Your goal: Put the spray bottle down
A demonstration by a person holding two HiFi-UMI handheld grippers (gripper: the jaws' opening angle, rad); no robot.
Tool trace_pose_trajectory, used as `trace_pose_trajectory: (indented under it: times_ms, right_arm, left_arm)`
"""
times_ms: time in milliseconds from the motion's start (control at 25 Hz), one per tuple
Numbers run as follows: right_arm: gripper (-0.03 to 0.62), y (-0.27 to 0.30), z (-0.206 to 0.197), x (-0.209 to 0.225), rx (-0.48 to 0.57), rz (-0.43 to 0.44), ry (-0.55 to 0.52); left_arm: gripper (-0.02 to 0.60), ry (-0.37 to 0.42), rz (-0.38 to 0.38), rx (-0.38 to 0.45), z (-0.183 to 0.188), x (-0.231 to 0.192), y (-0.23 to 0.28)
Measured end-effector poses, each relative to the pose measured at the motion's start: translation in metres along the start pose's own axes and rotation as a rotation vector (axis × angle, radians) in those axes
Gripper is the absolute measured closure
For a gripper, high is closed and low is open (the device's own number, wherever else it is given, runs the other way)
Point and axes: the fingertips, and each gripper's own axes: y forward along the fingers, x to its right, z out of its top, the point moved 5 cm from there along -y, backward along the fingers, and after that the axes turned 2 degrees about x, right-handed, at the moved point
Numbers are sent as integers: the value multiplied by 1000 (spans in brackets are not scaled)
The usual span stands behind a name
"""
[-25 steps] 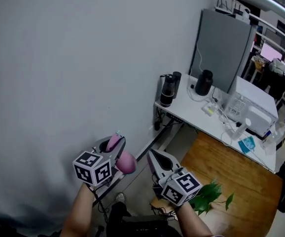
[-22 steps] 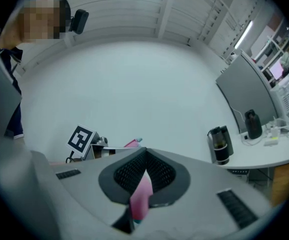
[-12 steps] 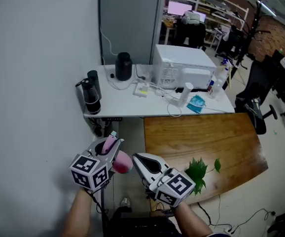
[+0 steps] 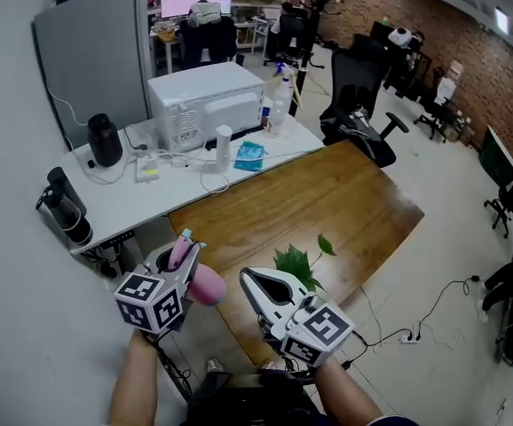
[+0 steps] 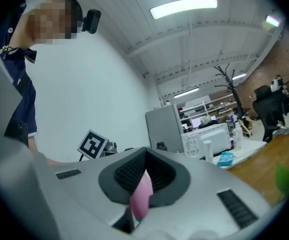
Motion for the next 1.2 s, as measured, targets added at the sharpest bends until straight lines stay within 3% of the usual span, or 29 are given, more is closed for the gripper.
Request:
trace_pose_trajectory:
  times_ms: [360, 680, 920, 1200]
  right_arm:
    - [588, -64, 13, 50, 21, -234, -24]
    - [588, -70, 12, 63, 16, -287, -24]
    - [588, -77, 11, 69, 17, -320, -19]
    - [588, -95, 11, 81, 14, -393, -17]
  left_arm:
    - [515, 29, -68, -49, -18, 27, 48]
    - [515, 89, -50, -86, -31, 26, 78]
    - [515, 181, -29, -40, -41, 14, 122]
    - [515, 266, -17, -101, -74, 9, 173]
